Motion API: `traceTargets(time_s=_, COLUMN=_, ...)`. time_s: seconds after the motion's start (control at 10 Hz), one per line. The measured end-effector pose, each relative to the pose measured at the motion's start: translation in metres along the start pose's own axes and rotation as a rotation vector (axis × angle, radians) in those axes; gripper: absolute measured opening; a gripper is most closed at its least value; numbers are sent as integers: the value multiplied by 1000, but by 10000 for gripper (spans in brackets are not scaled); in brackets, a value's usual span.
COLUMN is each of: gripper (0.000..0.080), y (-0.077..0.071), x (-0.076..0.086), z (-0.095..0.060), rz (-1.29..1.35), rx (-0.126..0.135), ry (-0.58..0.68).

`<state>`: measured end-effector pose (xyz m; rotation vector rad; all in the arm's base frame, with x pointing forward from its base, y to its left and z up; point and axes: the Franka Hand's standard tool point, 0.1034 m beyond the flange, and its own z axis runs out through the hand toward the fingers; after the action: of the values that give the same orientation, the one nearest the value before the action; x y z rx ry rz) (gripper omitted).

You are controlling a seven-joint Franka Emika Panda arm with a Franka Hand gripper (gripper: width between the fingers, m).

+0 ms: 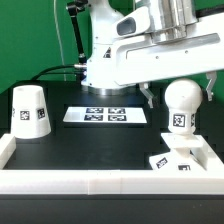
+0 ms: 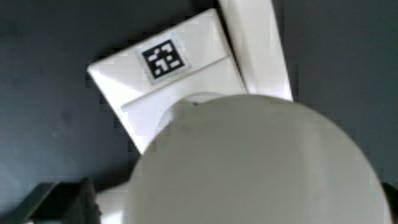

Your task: Assemble lamp

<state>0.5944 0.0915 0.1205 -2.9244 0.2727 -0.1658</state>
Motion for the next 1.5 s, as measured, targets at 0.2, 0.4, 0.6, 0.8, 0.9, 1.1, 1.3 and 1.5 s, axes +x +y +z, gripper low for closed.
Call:
traceTargets(time_s=0.2, gripper=698, y=2, x=1, z=0, rz=-150, rx=-13, ry=1)
traceTargets(time_s=0.4, gripper=698, y=3, x=1, z=0, rz=-282, rx=-17, ry=0)
traceTargets(time_s=0.6, gripper=698, y=2, x=0, z=1, rz=-457, rx=-38, ry=7)
traceTargets(time_s=0.8, gripper=698, y=-1, x=-1, z=1, rz=-680, rx=-55, ry=-6)
traceTargets(time_s=0.9, gripper=698, y=-3, x=-1, z=2, rz=-778, rx=-62, ry=-17)
traceTargets(time_s=1.1, gripper=698, y=-1, x=7, z=4, rz=-1001, rx=-80, ry=-51)
traceTargets(time_s=1.3, gripper=698, y=-2, x=13, z=6, rz=-1154, rx=-101, ry=-82)
traceTargets(time_s=1.5, gripper=698, y=-4, x=14, z=5, rz=-1229, rx=-119, ry=-90)
